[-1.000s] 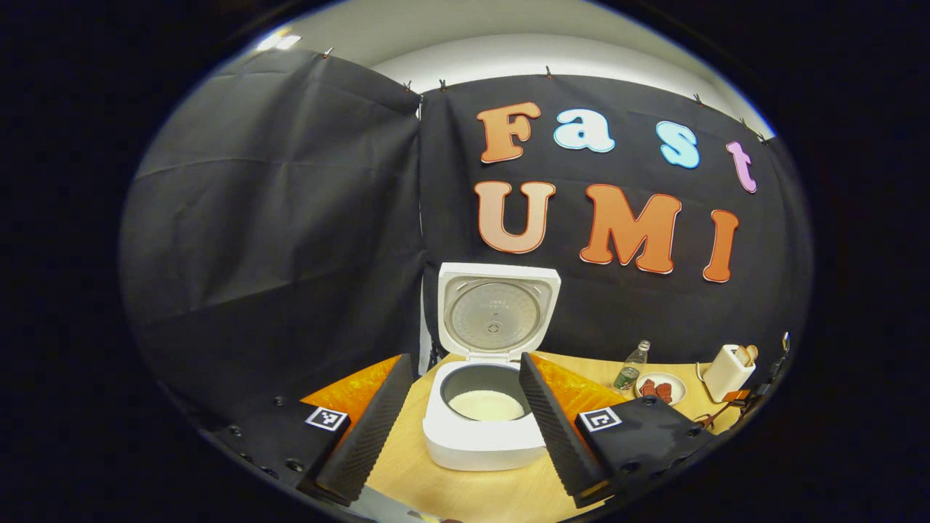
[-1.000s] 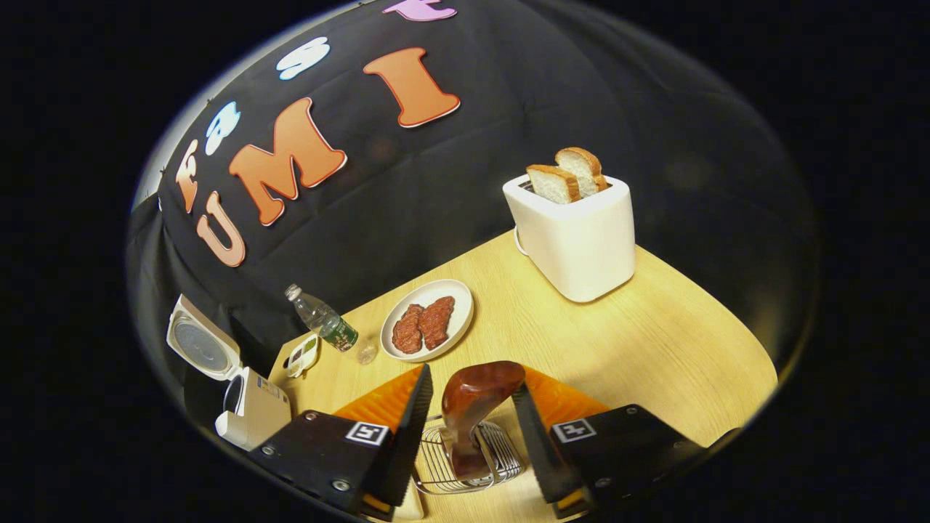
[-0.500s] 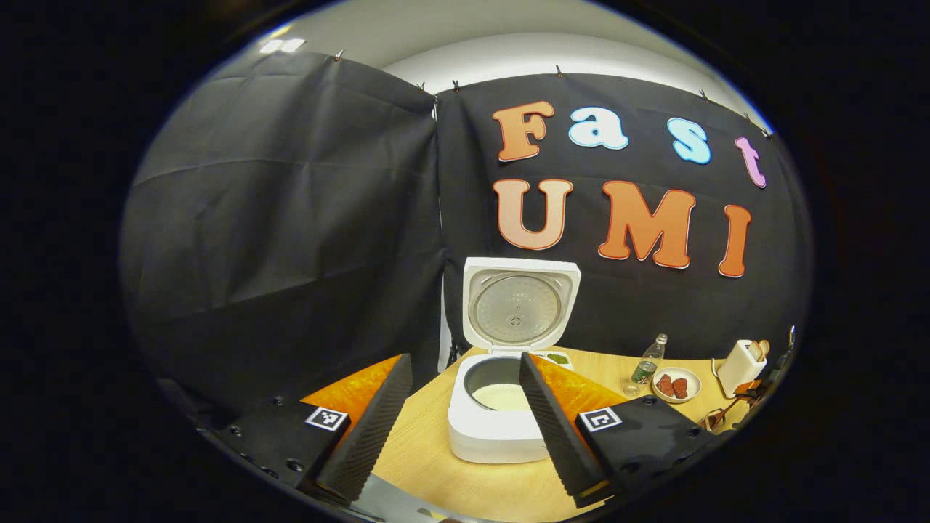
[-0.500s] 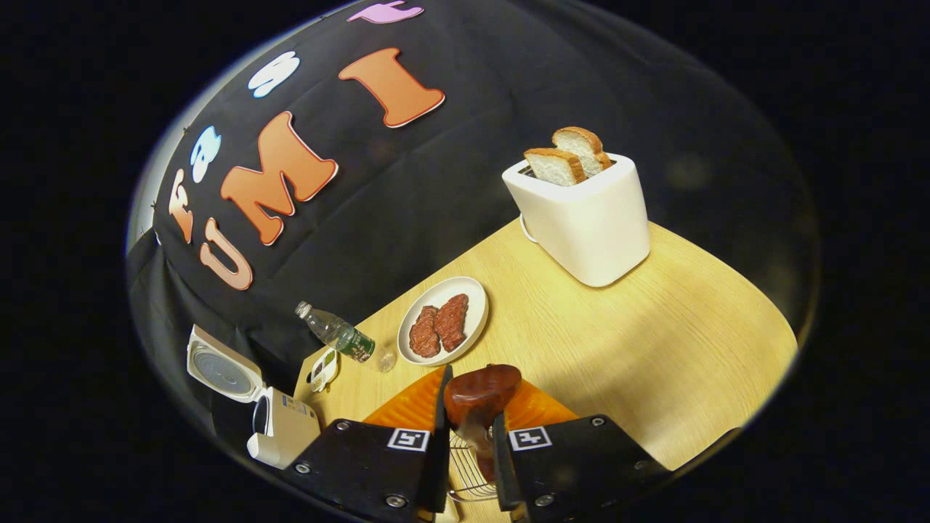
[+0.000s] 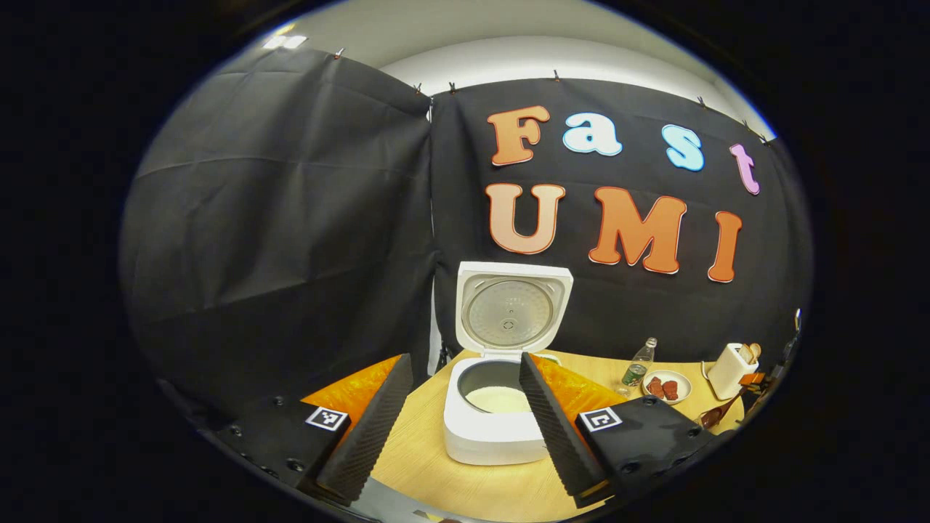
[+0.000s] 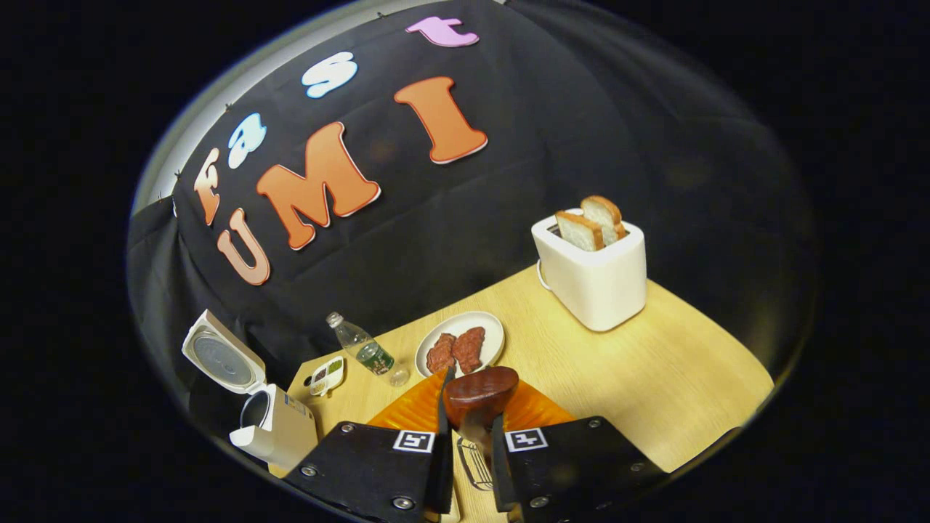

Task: Close the left gripper, press the button to open the rice cooker; take a wooden spoon from the chopstick holder with the right hand, scoop a spoonful of rice and pour it into the rice cooker, then put the wooden spoon back into the chopstick holder.

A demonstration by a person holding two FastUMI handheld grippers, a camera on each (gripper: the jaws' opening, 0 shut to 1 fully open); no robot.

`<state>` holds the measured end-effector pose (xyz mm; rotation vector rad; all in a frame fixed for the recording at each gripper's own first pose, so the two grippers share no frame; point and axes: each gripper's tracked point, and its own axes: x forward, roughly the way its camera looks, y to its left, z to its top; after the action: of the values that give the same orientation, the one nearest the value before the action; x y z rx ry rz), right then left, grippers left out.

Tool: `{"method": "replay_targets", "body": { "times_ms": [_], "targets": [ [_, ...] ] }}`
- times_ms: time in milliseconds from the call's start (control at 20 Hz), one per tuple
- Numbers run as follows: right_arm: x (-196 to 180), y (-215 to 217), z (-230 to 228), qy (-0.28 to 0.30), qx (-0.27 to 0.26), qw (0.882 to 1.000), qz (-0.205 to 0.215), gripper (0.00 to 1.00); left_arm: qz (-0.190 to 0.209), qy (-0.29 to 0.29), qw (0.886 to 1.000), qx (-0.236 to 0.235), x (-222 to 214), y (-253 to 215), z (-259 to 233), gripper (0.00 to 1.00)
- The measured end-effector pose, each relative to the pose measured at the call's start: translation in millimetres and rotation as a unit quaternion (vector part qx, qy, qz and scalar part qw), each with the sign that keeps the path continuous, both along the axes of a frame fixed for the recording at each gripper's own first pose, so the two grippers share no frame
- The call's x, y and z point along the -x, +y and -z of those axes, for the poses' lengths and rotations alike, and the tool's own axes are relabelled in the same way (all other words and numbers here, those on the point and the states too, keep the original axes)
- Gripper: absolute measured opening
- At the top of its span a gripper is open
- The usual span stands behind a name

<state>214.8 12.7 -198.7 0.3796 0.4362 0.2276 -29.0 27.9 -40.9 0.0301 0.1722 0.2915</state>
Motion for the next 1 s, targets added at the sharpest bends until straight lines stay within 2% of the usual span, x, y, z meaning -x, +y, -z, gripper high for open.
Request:
{"method": "replay_targets", "body": {
  "times_ms": [300,500,700,1000],
  "targets": [
    [49.9,42.8,-69.2,-0.051,-0.005,0.998,-0.021,0.21,0.041,-0.002,0.999,0.010,-13.9,11.3,-2.1,1.00],
    [88.8,89.6,-78.4,-0.070,0.001,0.996,-0.050,0.21,0.060,0.001,0.998,0.024,-25.1,31.6,1.4,1.00],
    [111.3,125.5,-49.8,-0.074,0.054,0.994,-0.067,0.21,0.074,0.011,0.997,0.029,-31.0,51.1,6.0,1.00],
    [117.3,154.1,16.3,-0.058,0.127,0.988,-0.069,0.22,0.081,0.001,0.997,0.000,-36.0,80.2,-8.7,1.00]
  ]
}}
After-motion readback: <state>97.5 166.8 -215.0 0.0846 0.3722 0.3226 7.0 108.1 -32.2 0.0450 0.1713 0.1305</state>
